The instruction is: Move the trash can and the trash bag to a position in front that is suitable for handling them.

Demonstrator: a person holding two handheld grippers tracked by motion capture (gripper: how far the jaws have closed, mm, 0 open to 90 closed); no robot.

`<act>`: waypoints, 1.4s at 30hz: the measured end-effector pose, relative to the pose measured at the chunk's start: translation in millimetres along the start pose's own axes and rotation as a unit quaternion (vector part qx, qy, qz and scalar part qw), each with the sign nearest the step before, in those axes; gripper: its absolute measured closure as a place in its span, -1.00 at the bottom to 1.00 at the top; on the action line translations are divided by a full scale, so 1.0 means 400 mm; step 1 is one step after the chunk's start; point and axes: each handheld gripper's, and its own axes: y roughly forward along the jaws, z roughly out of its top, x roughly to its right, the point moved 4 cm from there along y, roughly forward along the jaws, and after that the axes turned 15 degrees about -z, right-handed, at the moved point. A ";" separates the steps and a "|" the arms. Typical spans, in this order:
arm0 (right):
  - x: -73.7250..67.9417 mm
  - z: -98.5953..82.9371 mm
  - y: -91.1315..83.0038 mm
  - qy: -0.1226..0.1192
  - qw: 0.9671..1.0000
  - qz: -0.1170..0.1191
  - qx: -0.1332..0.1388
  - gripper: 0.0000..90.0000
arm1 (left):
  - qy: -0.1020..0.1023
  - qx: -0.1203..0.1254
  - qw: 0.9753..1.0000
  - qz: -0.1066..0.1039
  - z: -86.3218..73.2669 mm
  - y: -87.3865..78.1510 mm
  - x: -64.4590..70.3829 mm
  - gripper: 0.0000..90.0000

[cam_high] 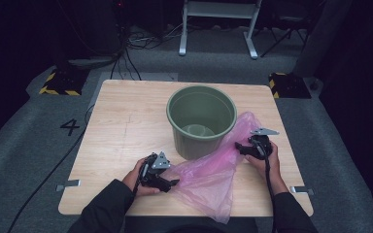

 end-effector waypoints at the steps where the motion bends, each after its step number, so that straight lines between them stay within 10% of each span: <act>1: 0.000 0.000 0.000 0.000 1.000 0.000 0.000 -0.24 | 0.000 0.000 1.000 0.000 0.000 0.000 0.000 -0.57; 6: 0.000 0.003 0.003 -0.005 1.000 -0.002 0.010 0.10 | -0.012 -0.001 1.000 0.014 0.003 0.002 -0.009 -0.68; 10: 0.000 0.003 0.002 -0.006 1.000 0.001 0.015 0.37 | -0.018 -0.010 0.997 0.079 0.008 -0.021 -0.005 -0.63; 14: 0.001 0.005 0.004 -0.010 1.000 0.001 0.018 0.58 | -0.023 0.011 0.996 0.081 0.003 -0.063 0.000 -0.63; 19: 0.001 0.005 0.004 -0.009 1.000 0.009 0.019 0.78 | -0.054 0.020 0.987 0.148 -0.052 -0.166 -0.031 -0.64; 29: 0.020 0.010 0.001 -0.003 0.999 0.012 0.031 0.98 | -0.114 0.086 0.976 0.162 -0.124 -0.287 -0.061 -0.58; 42: 0.051 0.019 -0.015 0.015 0.998 0.012 0.057 0.99 | -0.132 0.029 0.979 0.152 -0.154 -0.220 -0.117 -0.59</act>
